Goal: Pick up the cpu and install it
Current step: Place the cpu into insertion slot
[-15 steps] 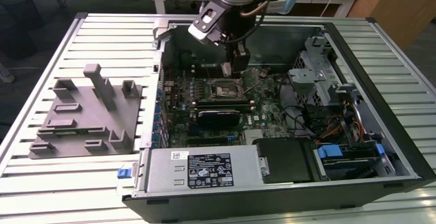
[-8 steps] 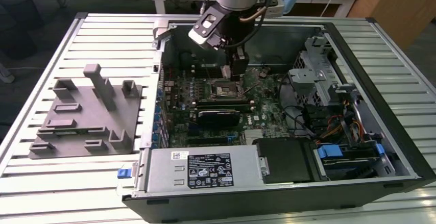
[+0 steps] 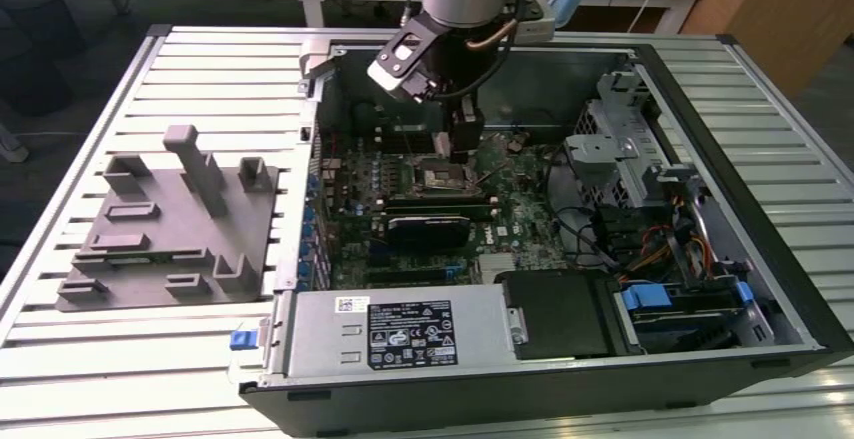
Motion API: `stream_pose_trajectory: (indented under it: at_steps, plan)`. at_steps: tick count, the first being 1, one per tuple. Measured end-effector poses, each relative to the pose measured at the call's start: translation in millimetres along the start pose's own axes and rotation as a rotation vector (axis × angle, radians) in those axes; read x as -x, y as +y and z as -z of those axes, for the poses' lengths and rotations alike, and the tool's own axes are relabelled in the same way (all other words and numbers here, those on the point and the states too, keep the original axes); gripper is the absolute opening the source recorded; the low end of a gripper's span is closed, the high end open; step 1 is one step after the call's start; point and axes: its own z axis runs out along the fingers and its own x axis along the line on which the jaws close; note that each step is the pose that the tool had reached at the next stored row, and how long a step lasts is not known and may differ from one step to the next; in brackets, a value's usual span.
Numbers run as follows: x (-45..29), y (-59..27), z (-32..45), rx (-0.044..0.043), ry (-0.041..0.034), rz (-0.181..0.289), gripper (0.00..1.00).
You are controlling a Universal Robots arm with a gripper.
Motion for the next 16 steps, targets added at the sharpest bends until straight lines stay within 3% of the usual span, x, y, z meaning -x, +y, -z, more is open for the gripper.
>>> stream_pose_trajectory:
  at_steps: [6,16]
  plan:
    - [-1.1,-0.4,-8.3,-0.0001,-0.0004,-0.008,0.54]
    - [-1.2,-0.7,-12.6,-0.0003,-0.0007,-0.011,0.54]
